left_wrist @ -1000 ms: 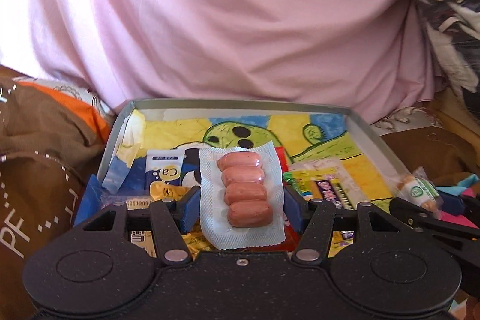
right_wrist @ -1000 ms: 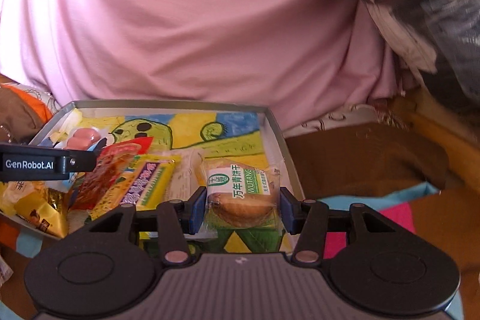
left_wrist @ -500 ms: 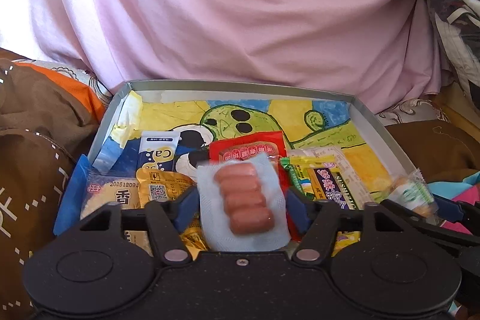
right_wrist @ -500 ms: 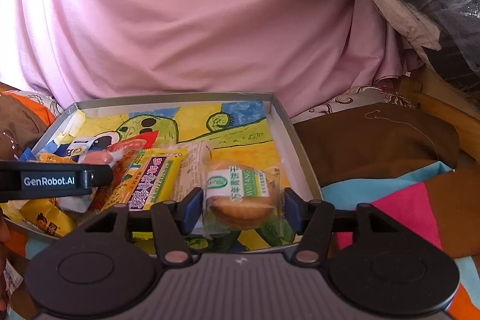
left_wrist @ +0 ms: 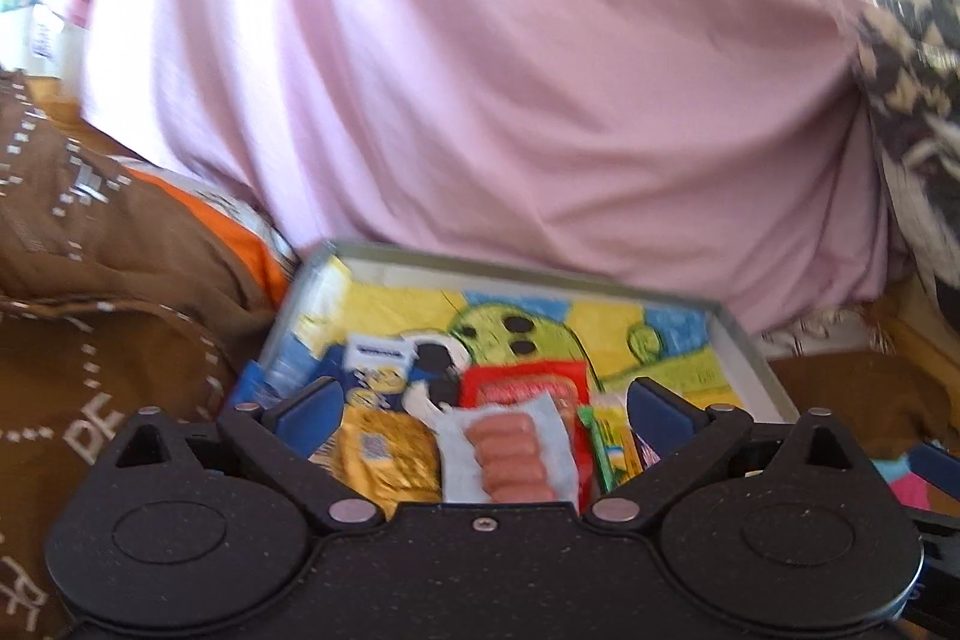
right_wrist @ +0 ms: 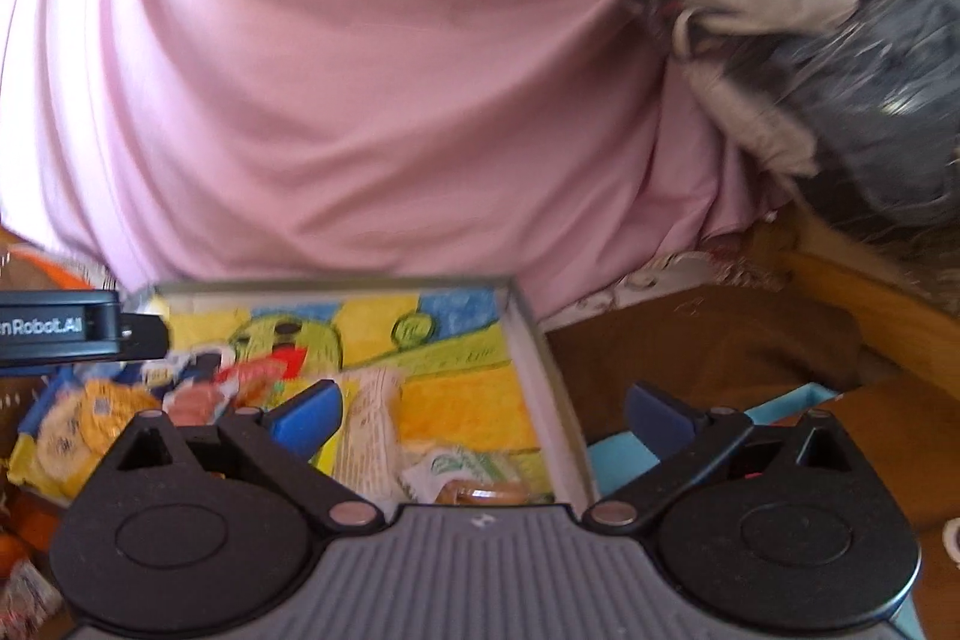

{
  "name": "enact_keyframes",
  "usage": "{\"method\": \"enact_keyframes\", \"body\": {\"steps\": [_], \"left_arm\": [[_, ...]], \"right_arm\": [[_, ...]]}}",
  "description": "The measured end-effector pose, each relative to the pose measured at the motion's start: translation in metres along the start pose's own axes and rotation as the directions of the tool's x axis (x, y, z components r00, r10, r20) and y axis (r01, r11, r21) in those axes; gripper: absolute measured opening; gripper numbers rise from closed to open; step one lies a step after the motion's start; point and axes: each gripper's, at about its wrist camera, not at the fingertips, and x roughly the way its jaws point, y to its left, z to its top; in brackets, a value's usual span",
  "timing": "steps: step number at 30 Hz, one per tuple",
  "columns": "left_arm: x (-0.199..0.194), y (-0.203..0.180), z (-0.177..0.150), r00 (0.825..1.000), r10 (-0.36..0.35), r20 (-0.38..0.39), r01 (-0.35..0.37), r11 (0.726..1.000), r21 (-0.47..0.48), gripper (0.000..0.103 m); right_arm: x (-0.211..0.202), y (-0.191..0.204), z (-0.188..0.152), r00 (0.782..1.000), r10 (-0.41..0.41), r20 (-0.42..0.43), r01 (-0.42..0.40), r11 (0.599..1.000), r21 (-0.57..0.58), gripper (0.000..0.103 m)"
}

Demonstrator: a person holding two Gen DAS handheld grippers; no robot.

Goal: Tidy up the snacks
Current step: 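Carry both packs into the grey tray and open both grippers, then move both tools back toward the mandarin and the dried-meat pack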

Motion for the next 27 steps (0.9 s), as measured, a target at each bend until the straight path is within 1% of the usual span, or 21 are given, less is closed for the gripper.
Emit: {"method": "enact_keyframes", "body": {"steps": [3, 7, 11, 14, 17, 21, 27], "left_arm": [[-0.015, 0.008, 0.004, 0.999, 0.024, 0.043, -0.023, 0.999, -0.024, 0.102], [-0.033, 0.02, 0.008, 0.996, 0.053, 0.07, -0.051, 0.998, -0.033, 0.102], [-0.051, 0.034, 0.009, 0.994, 0.074, 0.081, -0.072, 0.997, -0.03, 0.102], [-0.064, 0.045, 0.009, 0.995, 0.08, 0.066, -0.078, 0.997, -0.029, 0.102], [-0.076, 0.057, 0.006, 0.996, 0.082, 0.043, -0.08, 0.995, -0.052, 0.102], [-0.091, 0.074, 0.0, 0.995, 0.101, 0.002, -0.101, 0.992, -0.077, 0.102], [-0.104, 0.093, -0.017, 0.99, 0.129, -0.063, -0.133, 0.99, -0.057, 0.102]], "right_arm": [[-0.013, 0.0, 0.006, 0.999, -0.019, 0.037, 0.019, 1.0, 0.01, 0.103], [-0.03, 0.003, 0.011, 0.996, -0.038, 0.075, 0.036, 0.999, 0.023, 0.103], [-0.048, 0.012, 0.012, 0.994, -0.022, 0.104, 0.018, 0.999, 0.038, 0.103], [-0.06, 0.019, 0.012, 0.993, 0.004, 0.114, -0.01, 0.999, 0.048, 0.103], [-0.071, 0.028, 0.01, 0.992, 0.033, 0.118, -0.039, 0.998, 0.044, 0.103], [-0.086, 0.036, 0.006, 0.991, 0.052, 0.122, -0.06, 0.996, 0.061, 0.103], [-0.104, 0.05, -0.008, 0.991, 0.082, 0.102, -0.088, 0.995, 0.056, 0.103]]}}
